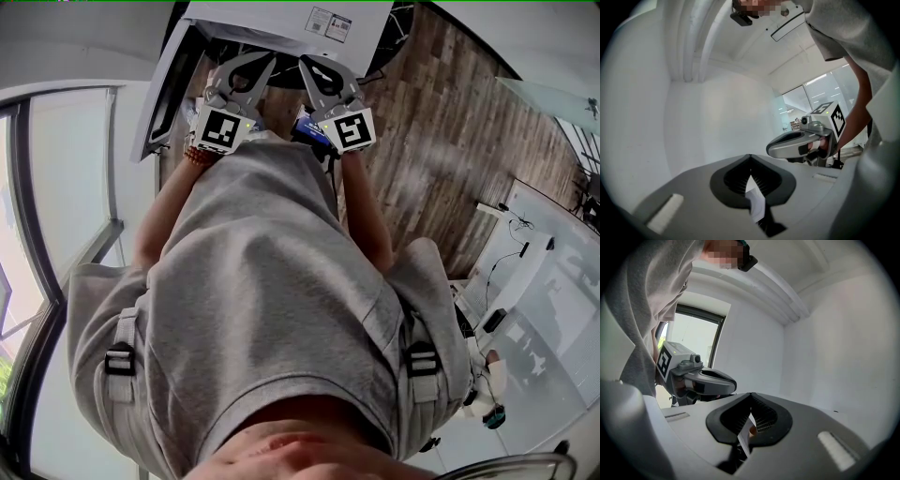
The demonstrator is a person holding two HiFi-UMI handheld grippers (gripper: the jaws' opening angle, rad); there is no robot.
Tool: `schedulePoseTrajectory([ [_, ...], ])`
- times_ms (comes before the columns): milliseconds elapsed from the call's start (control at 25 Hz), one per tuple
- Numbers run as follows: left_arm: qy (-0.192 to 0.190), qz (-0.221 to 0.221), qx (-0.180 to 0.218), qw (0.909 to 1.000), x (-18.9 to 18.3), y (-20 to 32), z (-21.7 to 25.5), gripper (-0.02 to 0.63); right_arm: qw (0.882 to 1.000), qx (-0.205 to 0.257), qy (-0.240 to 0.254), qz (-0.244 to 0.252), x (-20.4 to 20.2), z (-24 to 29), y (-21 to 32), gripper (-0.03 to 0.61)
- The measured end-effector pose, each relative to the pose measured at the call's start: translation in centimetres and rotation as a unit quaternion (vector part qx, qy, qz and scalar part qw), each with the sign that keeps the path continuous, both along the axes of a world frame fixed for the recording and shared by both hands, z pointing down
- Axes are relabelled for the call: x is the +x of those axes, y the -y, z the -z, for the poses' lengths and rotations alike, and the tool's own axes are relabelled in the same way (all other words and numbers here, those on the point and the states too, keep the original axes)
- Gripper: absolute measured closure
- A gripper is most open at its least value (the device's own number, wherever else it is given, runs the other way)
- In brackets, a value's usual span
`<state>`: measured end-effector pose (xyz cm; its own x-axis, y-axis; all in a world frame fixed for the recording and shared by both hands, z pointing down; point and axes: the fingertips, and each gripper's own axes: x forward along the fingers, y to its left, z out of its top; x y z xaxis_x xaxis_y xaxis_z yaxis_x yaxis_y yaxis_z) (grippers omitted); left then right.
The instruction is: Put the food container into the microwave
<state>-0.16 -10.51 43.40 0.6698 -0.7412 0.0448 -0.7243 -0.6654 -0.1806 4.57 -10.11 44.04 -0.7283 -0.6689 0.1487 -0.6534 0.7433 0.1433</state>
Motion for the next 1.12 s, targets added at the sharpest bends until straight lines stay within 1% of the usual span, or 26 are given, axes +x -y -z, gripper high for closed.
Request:
schedulePoseTrajectory([
  [320, 0.001, 0.001, 0.001, 1.0, -0.11, -0.04, 0.06, 0.612, 1.0, 0.002, -0.001, -0.002, -0.04, 0.12, 0.03, 0.565],
  [480, -0.014, 0.009, -0.022, 0.9996, -0.11, -0.06, 0.17, 0.612, 1.0, -0.002, 0.0, -0.002, -0.05, -0.02, 0.07, 0.565],
  [560, -0.014, 0.009, -0.025, 0.9995, -0.11, -0.09, 0.13, 0.613, 1.0, -0.002, 0.001, 0.0, -0.09, -0.08, 0.05, 0.565],
  [640, -0.01, 0.007, -0.02, 0.9997, -0.13, -0.11, 0.09, 0.614, 1.0, -0.001, -0.001, 0.001, -0.11, -0.13, 0.03, 0.565],
  [800, 0.003, 0.002, 0.001, 1.0, -0.17, -0.07, 0.0, 0.613, 1.0, 0.001, -0.002, 0.003, -0.17, -0.1, 0.04, 0.565],
  [1120, 0.003, 0.003, 0.0, 1.0, -0.1, -0.13, -0.12, 0.614, 1.0, -0.001, -0.002, 0.005, -0.28, -0.14, 0.02, 0.565],
])
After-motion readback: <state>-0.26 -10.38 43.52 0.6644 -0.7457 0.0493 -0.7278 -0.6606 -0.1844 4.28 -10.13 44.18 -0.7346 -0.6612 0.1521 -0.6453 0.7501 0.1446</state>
